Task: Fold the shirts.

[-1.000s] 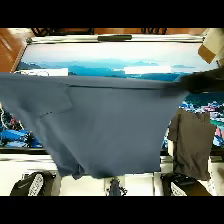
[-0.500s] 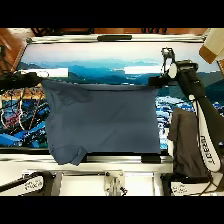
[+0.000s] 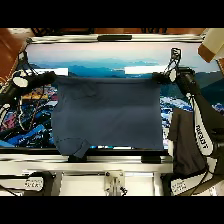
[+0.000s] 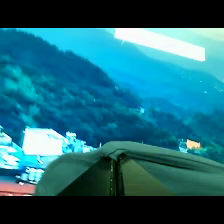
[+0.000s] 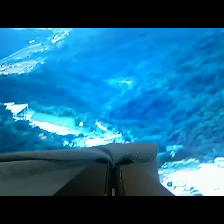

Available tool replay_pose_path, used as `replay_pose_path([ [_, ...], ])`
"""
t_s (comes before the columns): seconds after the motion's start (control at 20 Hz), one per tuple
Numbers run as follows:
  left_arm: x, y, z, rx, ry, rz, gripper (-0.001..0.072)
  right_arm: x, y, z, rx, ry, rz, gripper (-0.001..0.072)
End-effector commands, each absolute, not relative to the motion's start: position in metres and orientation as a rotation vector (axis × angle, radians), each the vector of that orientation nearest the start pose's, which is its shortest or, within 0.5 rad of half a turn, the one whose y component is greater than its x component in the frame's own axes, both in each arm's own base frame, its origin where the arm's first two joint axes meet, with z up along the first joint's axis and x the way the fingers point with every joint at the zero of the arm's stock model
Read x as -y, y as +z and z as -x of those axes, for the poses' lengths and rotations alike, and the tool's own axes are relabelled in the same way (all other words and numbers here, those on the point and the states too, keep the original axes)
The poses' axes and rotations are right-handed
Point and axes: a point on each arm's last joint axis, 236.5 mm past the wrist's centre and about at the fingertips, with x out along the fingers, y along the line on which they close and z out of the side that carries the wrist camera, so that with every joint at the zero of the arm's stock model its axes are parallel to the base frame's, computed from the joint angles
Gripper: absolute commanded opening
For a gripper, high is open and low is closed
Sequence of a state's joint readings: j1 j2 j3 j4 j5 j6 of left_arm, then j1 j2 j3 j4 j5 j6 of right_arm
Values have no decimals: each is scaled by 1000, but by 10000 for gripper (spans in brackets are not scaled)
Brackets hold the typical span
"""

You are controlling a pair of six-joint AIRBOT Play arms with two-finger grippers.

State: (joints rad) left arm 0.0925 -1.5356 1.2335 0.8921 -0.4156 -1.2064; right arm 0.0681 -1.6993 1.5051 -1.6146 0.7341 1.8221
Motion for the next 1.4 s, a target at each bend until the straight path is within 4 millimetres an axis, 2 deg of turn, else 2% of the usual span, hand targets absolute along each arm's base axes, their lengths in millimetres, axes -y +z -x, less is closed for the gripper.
replay_pose_path([
  [0.0, 17, 1, -545, -760, -107, 413, 33, -53, -32, -531, -1073, -3, -133, 74],
  [0.15, 22, -13, -504, -961, -217, 447, 33, -51, -33, -486, -1247, -6, -95, 74],
  [0.3, 24, -23, -443, -1233, -301, 511, 32, -32, -40, -415, -1542, -60, -11, 74],
  [0.35, 18, -31, -422, -1323, -294, 501, 32, -24, -44, -400, -1601, -79, 23, 73],
  [0.45, 11, -42, -393, -1441, -291, 478, 32, -22, -53, -391, -1632, -74, 45, 73],
  [0.65, 21, -62, -366, -1535, -292, 523, 33, -28, -66, -405, -1568, -74, 3, 74],
  [0.75, 25, -70, -357, -1562, -294, 530, 33, -28, -67, -409, -1553, -76, 1, 74],
  [0.85, 24, -71, -360, -1550, -286, 530, 33, -28, -67, -407, -1564, -79, -2, 75],
  [0.9, 24, -71, -361, -1547, -284, 530, 34, -27, -66, -404, -1575, -80, -1, 112],
  [0.95, 24, -70, -362, -1547, -277, 537, 82, -27, -66, -398, -1601, -78, 4, 288],
  [1.0, 24, -68, -361, -1554, -271, 547, 286, -29, -65, -389, -1636, -56, 15, 474],
  [1.05, 23, -63, -360, -1563, -273, 555, 461, -29, -61, -378, -1682, -30, 36, 478],
  [1.1, 21, -56, -359, -1573, -285, 557, 478, -28, -55, -366, -1722, -14, 60, 478],
  [1.2, 13, -37, -352, -1602, -304, 575, 441, -25, -34, -342, -1791, 23, 94, 478],
  [1.3, 1, -24, -331, -1652, -299, 592, 441, -18, -9, -320, -1836, 46, 94, 477],
  [1.35, -9, -25, -315, -1680, -263, 581, 440, -15, 3, -317, -1817, 44, 67, 477],
])
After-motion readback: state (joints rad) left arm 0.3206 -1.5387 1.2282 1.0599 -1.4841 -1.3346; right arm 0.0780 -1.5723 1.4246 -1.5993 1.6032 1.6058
